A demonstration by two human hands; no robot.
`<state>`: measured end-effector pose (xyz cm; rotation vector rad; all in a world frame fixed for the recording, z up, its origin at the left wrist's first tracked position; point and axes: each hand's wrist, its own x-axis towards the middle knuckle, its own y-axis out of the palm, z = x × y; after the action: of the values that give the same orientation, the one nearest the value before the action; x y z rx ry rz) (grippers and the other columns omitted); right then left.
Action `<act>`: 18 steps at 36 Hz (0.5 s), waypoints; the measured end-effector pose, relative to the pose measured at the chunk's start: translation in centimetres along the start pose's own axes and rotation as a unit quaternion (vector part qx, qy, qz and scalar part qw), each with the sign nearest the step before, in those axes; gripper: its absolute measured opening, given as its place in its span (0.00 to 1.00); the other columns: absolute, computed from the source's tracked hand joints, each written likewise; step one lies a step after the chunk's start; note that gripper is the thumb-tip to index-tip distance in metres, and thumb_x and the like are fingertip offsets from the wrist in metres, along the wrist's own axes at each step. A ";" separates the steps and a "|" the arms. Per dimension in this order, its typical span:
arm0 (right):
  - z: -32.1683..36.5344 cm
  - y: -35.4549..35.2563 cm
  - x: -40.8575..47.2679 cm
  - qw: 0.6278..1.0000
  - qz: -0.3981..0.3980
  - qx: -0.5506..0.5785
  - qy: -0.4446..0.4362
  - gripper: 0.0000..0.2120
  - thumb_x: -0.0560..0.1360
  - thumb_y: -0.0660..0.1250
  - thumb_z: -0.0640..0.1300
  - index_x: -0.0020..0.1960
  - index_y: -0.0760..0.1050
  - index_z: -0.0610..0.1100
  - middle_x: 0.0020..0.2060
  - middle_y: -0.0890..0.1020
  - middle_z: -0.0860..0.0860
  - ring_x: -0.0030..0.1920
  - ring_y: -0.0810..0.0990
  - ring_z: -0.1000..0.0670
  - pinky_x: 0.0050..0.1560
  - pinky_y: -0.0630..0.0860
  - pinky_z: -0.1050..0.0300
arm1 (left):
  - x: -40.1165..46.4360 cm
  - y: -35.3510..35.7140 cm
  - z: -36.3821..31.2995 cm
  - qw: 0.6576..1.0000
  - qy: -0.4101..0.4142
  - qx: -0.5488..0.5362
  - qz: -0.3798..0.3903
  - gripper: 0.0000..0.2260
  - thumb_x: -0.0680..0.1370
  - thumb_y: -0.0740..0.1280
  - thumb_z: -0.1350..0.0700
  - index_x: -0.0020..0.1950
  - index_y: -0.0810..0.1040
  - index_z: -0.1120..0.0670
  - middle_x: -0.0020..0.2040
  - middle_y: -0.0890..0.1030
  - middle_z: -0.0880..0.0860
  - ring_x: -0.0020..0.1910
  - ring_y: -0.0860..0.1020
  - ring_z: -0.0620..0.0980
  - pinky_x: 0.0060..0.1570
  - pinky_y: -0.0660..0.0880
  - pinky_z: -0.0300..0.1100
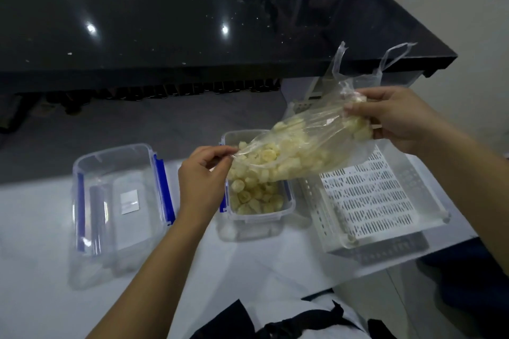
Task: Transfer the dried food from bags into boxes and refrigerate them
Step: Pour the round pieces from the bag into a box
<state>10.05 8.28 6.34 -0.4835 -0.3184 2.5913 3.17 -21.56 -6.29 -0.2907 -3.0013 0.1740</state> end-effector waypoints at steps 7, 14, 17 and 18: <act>0.1 0.0 0.0 1.000 0.006 -0.009 -0.002 0.20 0.67 0.77 0.41 0.59 0.82 0.44 0.46 0.87 0.45 0.39 0.85 0.51 0.38 0.83 0.54 | 0.3 0.0 -0.1 1.000 -0.008 -0.008 -0.001 0.15 0.77 0.72 0.62 0.43 0.84 0.39 0.47 0.84 0.44 0.47 0.83 0.41 0.46 0.77 0.30; 0.2 0.2 0.2 1.000 0.003 -0.010 -0.017 0.20 0.64 0.78 0.42 0.56 0.84 0.44 0.40 0.87 0.47 0.37 0.86 0.50 0.34 0.82 0.55 | 0.1 0.2 0.0 1.000 0.006 0.010 0.014 0.15 0.77 0.71 0.62 0.44 0.84 0.40 0.47 0.84 0.44 0.48 0.83 0.42 0.49 0.78 0.34; 0.3 0.4 0.0 1.000 0.011 -0.019 -0.010 0.21 0.64 0.78 0.41 0.57 0.83 0.44 0.41 0.87 0.46 0.37 0.86 0.50 0.34 0.83 0.54 | -0.1 0.3 0.1 0.999 0.016 0.015 0.029 0.15 0.77 0.71 0.62 0.45 0.84 0.40 0.47 0.84 0.45 0.47 0.82 0.41 0.47 0.78 0.31; 0.6 0.1 0.1 1.000 0.008 -0.007 -0.018 0.21 0.62 0.78 0.42 0.55 0.84 0.45 0.42 0.87 0.45 0.39 0.86 0.49 0.36 0.84 0.52 | -0.2 0.2 0.1 0.999 0.023 0.021 0.024 0.15 0.77 0.71 0.62 0.45 0.83 0.39 0.47 0.84 0.44 0.47 0.82 0.40 0.46 0.77 0.30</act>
<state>9.65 8.14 6.83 -0.4477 -0.3449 2.6182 3.40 -21.38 -6.46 -0.3576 -2.9421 0.2319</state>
